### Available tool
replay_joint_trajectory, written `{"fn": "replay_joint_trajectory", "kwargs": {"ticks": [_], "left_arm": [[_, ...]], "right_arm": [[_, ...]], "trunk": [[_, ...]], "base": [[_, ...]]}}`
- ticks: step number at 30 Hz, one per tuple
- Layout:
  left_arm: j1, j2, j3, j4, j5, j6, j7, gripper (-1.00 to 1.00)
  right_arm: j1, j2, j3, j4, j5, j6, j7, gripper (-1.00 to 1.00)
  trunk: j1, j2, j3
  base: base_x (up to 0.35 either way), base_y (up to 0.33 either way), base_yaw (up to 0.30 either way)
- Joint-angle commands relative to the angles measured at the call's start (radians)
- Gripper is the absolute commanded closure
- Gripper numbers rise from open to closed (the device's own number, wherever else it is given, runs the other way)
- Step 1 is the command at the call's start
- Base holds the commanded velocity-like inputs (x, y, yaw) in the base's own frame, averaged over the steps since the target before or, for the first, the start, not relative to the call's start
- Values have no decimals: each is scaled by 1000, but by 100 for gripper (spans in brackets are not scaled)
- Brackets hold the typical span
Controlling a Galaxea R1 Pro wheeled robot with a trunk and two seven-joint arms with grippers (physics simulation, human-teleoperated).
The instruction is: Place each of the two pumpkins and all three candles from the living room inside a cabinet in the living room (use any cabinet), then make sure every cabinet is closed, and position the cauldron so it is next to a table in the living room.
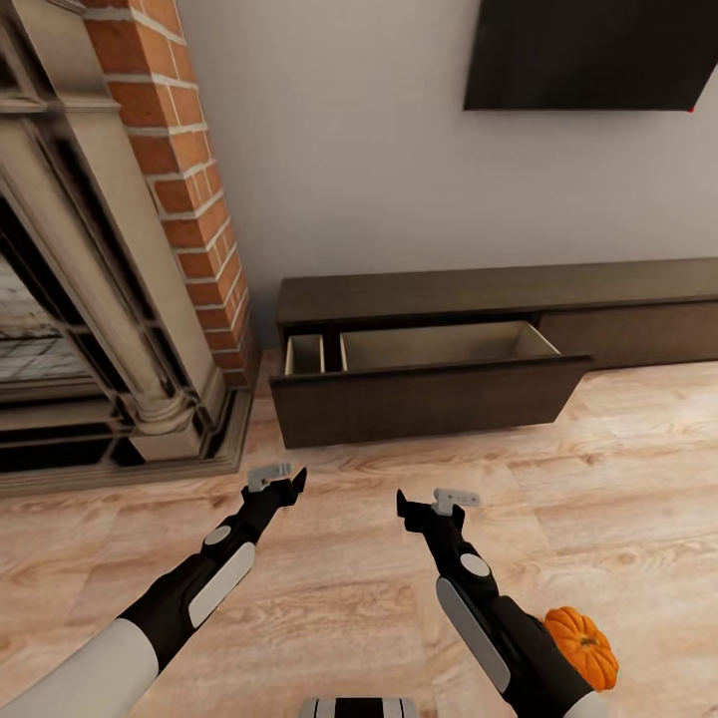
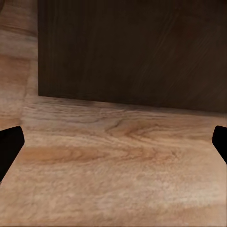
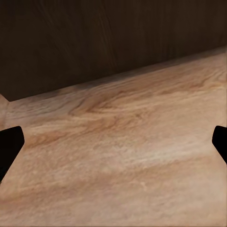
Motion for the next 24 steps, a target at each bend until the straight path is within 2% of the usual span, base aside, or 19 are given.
{"fn": "replay_joint_trajectory", "kwargs": {"ticks": [1, 19, 24], "left_arm": [[-1, 2, -8, 0, 10, -7, 8, -100], [-1, 2, -8, 4, 11, -9, 8, -100], [-1, 2, -7, -1, 11, -9, 8, -100]], "right_arm": [[-1, -1, 4, -2, -5, 4, -8, -100], [0, -1, 2, -1, -13, 4, -9, -100], [-1, -2, 2, -1, -14, 4, -9, -100]], "trunk": [[0, 0, -1], [0, 0, -1], [0, 0, -1]], "base": [[298, 0, 0], [288, 0, 0], [155, 0, 0]]}}
